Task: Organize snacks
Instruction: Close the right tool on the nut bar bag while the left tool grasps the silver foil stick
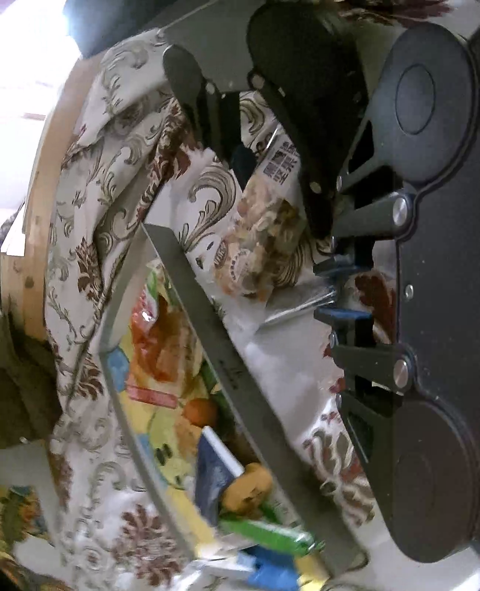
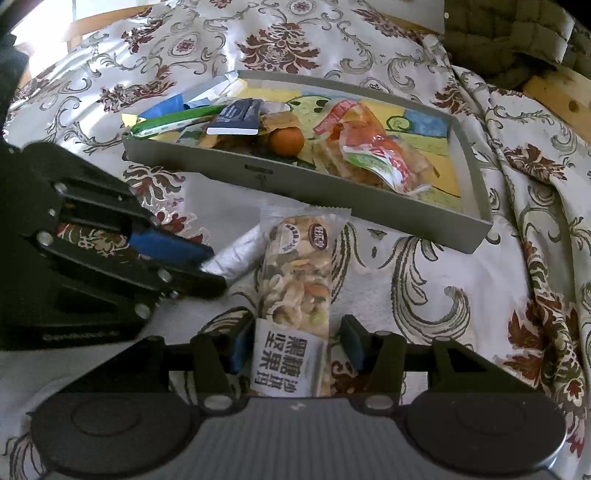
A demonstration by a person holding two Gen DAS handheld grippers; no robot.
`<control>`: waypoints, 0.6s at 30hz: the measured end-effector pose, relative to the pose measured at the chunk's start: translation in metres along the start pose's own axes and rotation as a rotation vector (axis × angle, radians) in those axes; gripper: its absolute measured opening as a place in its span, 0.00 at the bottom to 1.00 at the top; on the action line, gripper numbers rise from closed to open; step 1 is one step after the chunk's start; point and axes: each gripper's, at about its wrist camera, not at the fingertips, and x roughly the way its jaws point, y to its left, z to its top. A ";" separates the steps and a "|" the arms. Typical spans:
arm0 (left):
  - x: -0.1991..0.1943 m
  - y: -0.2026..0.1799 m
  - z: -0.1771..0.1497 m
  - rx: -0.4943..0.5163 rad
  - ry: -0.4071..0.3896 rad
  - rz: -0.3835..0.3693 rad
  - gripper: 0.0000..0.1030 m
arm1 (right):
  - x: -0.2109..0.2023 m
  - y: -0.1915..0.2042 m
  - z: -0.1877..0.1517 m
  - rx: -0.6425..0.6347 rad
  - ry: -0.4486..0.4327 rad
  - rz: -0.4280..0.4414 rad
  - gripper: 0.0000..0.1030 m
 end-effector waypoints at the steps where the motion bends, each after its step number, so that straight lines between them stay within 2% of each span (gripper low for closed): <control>1: 0.001 0.001 -0.001 -0.016 -0.004 -0.005 0.20 | 0.000 0.000 0.000 -0.001 0.001 -0.004 0.53; 5: 0.005 0.007 0.001 -0.102 -0.013 -0.010 0.22 | 0.001 0.002 0.000 0.000 0.003 -0.006 0.53; 11: 0.009 0.007 0.003 -0.152 -0.002 0.006 0.25 | 0.001 0.000 0.001 -0.001 0.017 -0.005 0.51; 15: 0.011 0.009 0.003 -0.171 -0.007 -0.004 0.30 | 0.000 0.000 0.001 0.001 0.021 -0.007 0.51; 18: 0.011 0.010 0.004 -0.189 -0.006 -0.020 0.39 | -0.001 0.001 0.001 -0.001 0.022 -0.011 0.51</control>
